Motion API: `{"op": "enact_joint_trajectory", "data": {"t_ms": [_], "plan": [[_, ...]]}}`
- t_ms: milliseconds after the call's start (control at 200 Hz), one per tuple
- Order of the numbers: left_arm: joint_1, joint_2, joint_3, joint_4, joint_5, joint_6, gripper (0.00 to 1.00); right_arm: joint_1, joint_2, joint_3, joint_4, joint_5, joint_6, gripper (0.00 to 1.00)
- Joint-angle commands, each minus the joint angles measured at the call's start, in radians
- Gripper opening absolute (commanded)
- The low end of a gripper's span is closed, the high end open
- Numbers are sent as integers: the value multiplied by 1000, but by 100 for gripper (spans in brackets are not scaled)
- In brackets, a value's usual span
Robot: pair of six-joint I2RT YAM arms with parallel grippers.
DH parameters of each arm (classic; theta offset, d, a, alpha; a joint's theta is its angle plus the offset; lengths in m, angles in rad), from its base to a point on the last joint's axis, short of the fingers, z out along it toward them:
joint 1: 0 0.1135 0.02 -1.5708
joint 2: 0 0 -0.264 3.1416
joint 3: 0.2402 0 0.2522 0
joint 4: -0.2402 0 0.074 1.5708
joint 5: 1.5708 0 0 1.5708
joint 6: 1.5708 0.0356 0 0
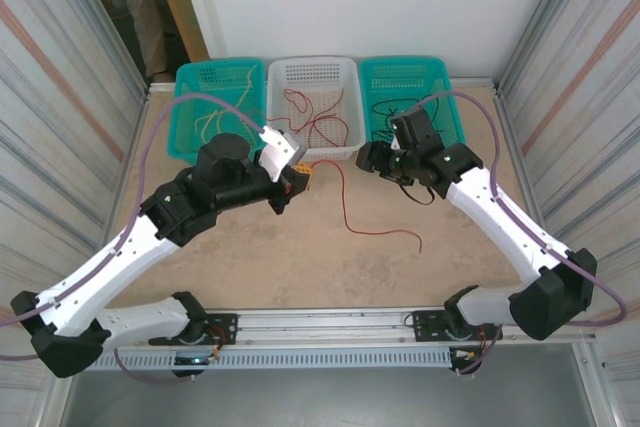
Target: Untangle the cables
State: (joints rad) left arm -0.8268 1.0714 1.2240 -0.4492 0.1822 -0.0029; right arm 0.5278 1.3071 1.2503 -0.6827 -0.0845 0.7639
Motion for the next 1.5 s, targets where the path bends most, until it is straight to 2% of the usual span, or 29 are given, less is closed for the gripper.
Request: {"op": "enact_joint_trajectory", "data": {"t_ms": [0, 180, 371, 431, 626, 1062, 1388, 1498], "plan": [[2, 12, 59, 82, 11, 39, 0, -7, -1, -6, -9, -10, 34, 62], [2, 60, 147, 95, -45, 81, 0, -11, -45, -24, -35, 15, 25, 63], [17, 169, 342, 8, -299, 157, 0, -28, -88, -31, -51, 37, 21, 63], [45, 203, 412, -6, -333, 157, 0, -31, -94, -27, -49, 37, 21, 63], [174, 269, 547, 47, -294, 73, 0, -31, -101, -10, -40, 35, 13, 63], [354, 568, 778, 62, -245, -40, 0, 5, -103, -23, -27, 22, 8, 61], [414, 737, 818, 73, -285, -96, 0, 26, -100, -25, -35, 37, 3, 61], [417, 807, 863, 21, -290, -108, 0, 27, -94, -20, -35, 38, -3, 61]]}}
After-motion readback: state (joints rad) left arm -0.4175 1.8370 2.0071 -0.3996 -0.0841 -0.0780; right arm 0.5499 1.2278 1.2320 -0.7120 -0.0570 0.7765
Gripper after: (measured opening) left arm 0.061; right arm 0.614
